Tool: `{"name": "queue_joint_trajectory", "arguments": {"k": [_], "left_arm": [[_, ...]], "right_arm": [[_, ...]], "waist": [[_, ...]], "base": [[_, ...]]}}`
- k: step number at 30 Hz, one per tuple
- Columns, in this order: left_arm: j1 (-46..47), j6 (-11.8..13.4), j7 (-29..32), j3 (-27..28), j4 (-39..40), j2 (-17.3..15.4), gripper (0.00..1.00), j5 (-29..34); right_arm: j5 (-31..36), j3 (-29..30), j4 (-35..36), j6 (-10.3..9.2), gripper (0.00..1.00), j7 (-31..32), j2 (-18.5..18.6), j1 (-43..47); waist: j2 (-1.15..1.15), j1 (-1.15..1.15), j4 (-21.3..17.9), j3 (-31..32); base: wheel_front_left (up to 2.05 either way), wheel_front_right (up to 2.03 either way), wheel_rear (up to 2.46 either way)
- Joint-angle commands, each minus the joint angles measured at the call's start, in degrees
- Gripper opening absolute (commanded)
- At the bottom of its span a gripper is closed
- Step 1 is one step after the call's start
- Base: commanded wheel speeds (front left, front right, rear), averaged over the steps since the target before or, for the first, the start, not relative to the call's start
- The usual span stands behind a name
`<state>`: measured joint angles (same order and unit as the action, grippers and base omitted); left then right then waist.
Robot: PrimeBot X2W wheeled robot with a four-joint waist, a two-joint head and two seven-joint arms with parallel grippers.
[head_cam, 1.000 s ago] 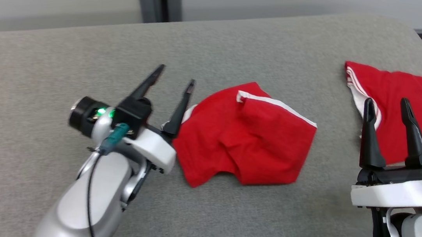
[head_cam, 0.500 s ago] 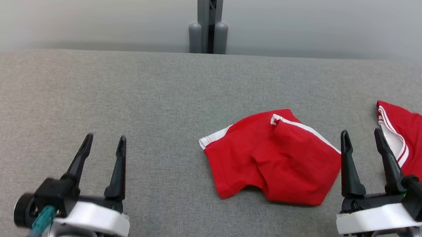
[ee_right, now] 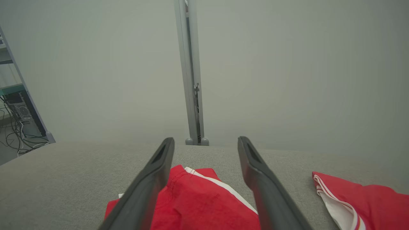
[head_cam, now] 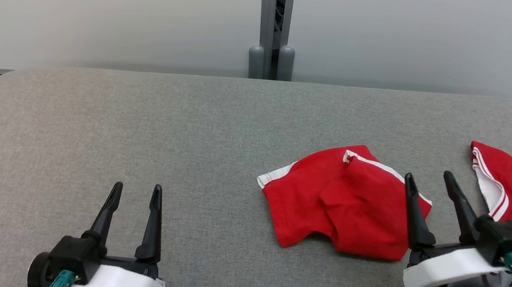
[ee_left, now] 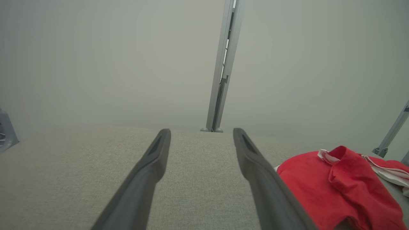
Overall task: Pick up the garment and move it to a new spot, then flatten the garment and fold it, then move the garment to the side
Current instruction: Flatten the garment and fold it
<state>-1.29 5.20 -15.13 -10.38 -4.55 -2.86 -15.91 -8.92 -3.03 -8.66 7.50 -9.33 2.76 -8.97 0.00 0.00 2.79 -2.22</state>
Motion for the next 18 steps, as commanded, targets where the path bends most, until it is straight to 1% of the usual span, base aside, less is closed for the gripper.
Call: {"name": "queue_joint_trajectory", "arguments": {"k": [1,5,11,18], "left_arm": [[1.27,0.22,-0.01,-0.3,-0.18,-0.18,1.0,-0.02],[2.47,0.3,-0.01,-2.06,-1.13,-0.19,1.0,-0.57],[3.89,0.83,0.0,-4.13,-2.1,-0.18,1.0,-1.87],[4.43,1.44,-0.01,-4.72,-2.58,-0.16,1.0,-2.51]], "right_arm": [[0.64,-0.27,-0.91,-0.01,1.0,1.24,0.74,-0.96],[1.5,-2.81,-4.33,-0.01,1.0,5.92,3.17,-3.69],[0.23,-5.85,-10.52,-0.01,1.0,11.56,7.47,-8.67],[-2.41,-8.99,-16.8,-0.01,1.0,13.65,10.39,-12.39]], "waist": [[0.0,0.0,0.49,-0.37],[0.0,0.0,2.2,-1.58],[0.0,0.0,5.22,-3.13],[0.0,0.0,7.73,-3.74]], "base": [[0.0,0.0,0.0],[0.0,0.0,0.0],[0.0,0.0,0.0],[0.0,0.0,0.0]]}}
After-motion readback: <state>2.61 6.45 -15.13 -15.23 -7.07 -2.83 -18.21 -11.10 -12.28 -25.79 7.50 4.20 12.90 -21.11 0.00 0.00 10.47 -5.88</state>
